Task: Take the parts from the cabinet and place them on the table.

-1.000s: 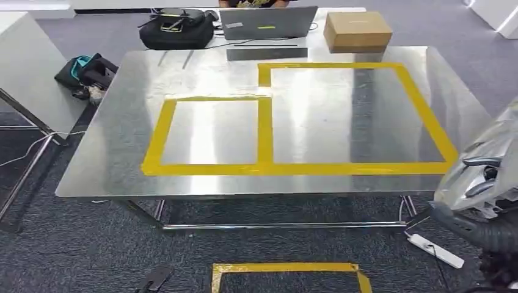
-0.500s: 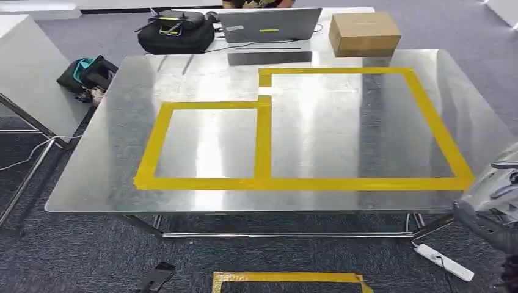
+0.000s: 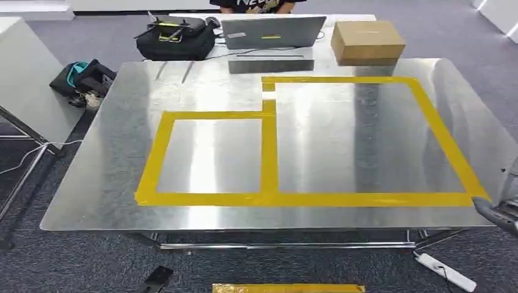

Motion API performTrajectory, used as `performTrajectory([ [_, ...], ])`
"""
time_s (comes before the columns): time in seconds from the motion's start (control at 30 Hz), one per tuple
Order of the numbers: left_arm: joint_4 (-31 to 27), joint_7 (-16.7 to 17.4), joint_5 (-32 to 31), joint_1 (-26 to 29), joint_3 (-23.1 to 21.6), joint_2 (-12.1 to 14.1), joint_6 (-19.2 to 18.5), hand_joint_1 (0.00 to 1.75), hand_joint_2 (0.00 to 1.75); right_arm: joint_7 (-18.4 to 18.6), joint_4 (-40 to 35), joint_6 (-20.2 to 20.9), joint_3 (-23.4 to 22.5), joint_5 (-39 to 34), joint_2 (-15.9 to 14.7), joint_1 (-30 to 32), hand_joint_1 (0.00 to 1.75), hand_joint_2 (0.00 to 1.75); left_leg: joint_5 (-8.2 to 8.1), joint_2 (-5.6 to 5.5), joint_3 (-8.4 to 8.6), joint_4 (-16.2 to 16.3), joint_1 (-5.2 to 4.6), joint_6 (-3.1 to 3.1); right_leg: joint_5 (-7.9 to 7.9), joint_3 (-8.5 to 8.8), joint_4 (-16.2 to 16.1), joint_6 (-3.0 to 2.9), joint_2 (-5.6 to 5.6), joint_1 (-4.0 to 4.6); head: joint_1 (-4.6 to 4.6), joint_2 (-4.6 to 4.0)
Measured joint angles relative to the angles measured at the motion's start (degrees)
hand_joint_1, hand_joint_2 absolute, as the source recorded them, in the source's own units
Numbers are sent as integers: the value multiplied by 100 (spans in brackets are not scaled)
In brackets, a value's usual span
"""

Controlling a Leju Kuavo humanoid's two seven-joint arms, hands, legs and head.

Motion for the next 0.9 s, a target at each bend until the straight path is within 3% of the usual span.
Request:
performTrajectory([
  [0.03,0,15,-20,0,2,0,4,0,175,90,117,68,-22,103,-80,-14,175,175,-22,-7,35,-4,-3,24,-90,-45,147,-2,-11,4,13,0],
  [0.07,0,39,-42,-5,2,-2,2,0,175,211,221,135,-39,261,-149,-57,175,175,-41,-8,61,-2,-4,46,-243,-214,466,-14,-11,7,46,0],
  [0.13,0,57,-74,-4,2,-9,0,0,175,368,506,229,-41,532,-295,-122,175,175,-95,-7,92,1,-23,66,-570,-768,1356,7,-9,11,54,0],
  [0.17,0,66,-96,-1,2,-11,-7,0,175,446,656,227,-37,711,-356,-131,175,175,-126,-8,118,3,-28,70,-641,-993,1644,6,-9,11,48,0],
  [0.2,0,81,-125,5,2,-11,-22,0,175,527,794,209,-15,969,-406,-142,175,175,-157,-11,153,3,-29,69,-562,-1095,1676,18,-11,10,61,0],
  [0.23,0,94,-140,8,2,-11,-39,0,175,599,949,174,18,1279,-468,-184,175,175,-201,-15,213,5,-28,62,-296,-1068,1430,38,-12,7,55,0],
  [0.3,0,98,-194,-7,-2,-26,-70,0,175,675,1196,105,78,1627,-594,-291,175,175,-286,-22,345,7,-15,26,396,-762,526,73,-14,-10,57,0],
  [0.33,0,100,-223,-13,-4,-35,-90,0,175,675,1351,78,138,1817,-634,-356,175,175,-336,-25,388,4,-16,-17,555,-620,208,81,3,-15,59,0],
  [0.37,0,105,-238,-49,-4,-37,-96,0,175,697,1504,65,230,1937,-642,-416,175,175,-346,-31,396,17,-28,-42,394,-659,103,56,3,22,59,-2],
  [0.4,-2,105,-243,-76,-7,-44,-98,0,175,740,1623,28,290,2019,-658,-484,175,175,-352,-31,353,45,-34,-67,323,-645,98,-61,4,27,70,0],
  [0.43,0,96,-254,-83,-9,-52,-101,0,175,776,1751,13,352,2135,-664,-485,175,175,-361,-30,351,56,-39,-84,501,-611,123,-126,7,24,53,-2],
  [0.5,-2,79,-256,-92,-11,-72,-125,0,175,832,1992,-5,452,2303,-715,-606,175,175,-354,-35,383,25,-42,-132,476,-591,95,-184,14,21,48,0],
  [0.53,-2,79,-256,-94,-11,-72,-125,0,175,832,2059,-18,499,2352,-717,-652,175,175,-351,-34,380,19,-49,-63,497,-591,87,-145,14,10,59,-2],
  [0.57,0,76,-258,-111,-11,-79,-127,0,175,835,2122,-33,536,2384,-725,-730,175,175,-316,-33,361,22,-49,10,499,-601,81,-147,33,6,30,-2],
  [0.67,0,61,-293,-142,-11,-90,-35,0,175,872,2380,-35,746,2529,-727,-792,175,175,-302,-32,362,-7,-51,31,487,-605,81,-161,28,14,35,0],
  [0.77,-2,-99,-313,-176,-5,-125,587,0,175,999,2640,-64,1008,2612,-723,-913,175,175,-332,-32,383,-49,-46,72,478,-610,81,-174,26,35,35,0],
  [0.83,-2,-304,-374,-195,-2,-118,656,0,175,1003,2664,-75,1084,2660,-723,-851,175,175,-343,-34,383,-61,-33,36,473,-603,82,-184,6,53,42,0],
  [0.9,-4,-361,-413,-198,-2,-116,656,0,175,1001,2692,-72,1178,2677,-723,-862,175,175,-342,-34,384,-67,-17,-94,475,-605,84,-188,10,62,35,-2],
])
